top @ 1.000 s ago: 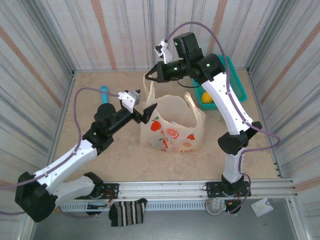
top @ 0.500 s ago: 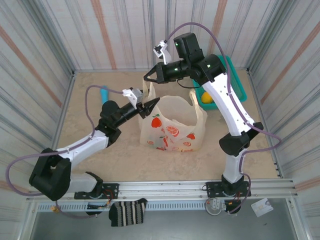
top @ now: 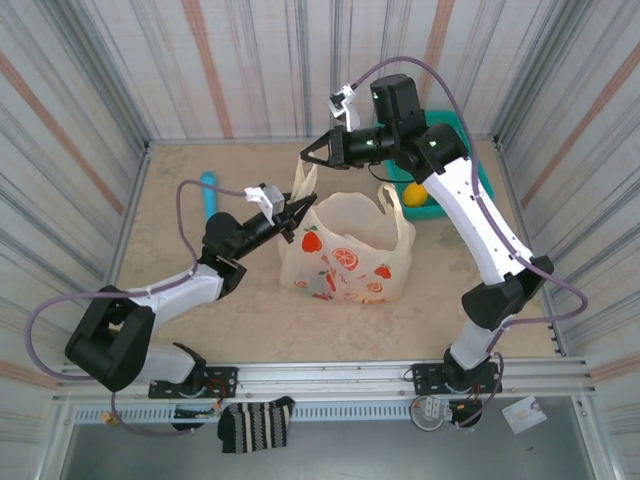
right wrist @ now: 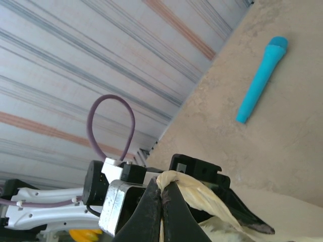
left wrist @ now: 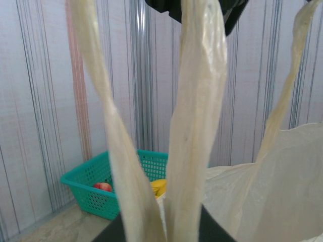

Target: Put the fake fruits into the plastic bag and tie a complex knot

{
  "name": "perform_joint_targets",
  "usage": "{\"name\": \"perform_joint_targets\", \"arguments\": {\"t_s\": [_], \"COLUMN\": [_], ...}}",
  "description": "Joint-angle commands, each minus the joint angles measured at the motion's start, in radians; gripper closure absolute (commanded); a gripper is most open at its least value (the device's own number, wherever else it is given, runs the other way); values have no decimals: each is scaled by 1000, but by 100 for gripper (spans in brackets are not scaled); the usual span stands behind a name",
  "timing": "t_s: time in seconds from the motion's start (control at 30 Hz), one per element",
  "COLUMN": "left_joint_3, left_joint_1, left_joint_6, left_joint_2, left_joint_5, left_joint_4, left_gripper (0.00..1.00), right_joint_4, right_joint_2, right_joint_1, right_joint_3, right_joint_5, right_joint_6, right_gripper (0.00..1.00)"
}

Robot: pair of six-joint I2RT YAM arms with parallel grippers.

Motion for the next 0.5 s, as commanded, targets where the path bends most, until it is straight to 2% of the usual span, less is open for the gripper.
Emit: {"name": "perform_joint_targets", "arguments": {"t_s": [0.0,0.2,0.33,0.4,0.47], "left_joint_3": [2,0,22,49,103], "left_joint_1": [-5,-3,-4,-3,-2], "left_joint_6": [5,37,56,60,60], "left_joint_2": [12,6,-1,-23,-57], "left_joint_5": [7,2,49,36,-8], "left_joint_4": [31,-15,-71,-154,-290], "left_gripper": [86,93,100,100,100], "right_joint_4": [133,228,225,188,110], "right_joint_2": [-74,-136,-142,-139,-134], "right_joint_1": [-26,-69,-73,-74,-80], "right_joint_3": [-67,-179,-207,-195,-125], "right_joint_5": [-11,-35,-43,-25,35], "right_joint_6": [65,122,109,65,-5], "right_gripper": [99,99,96,81,57]}}
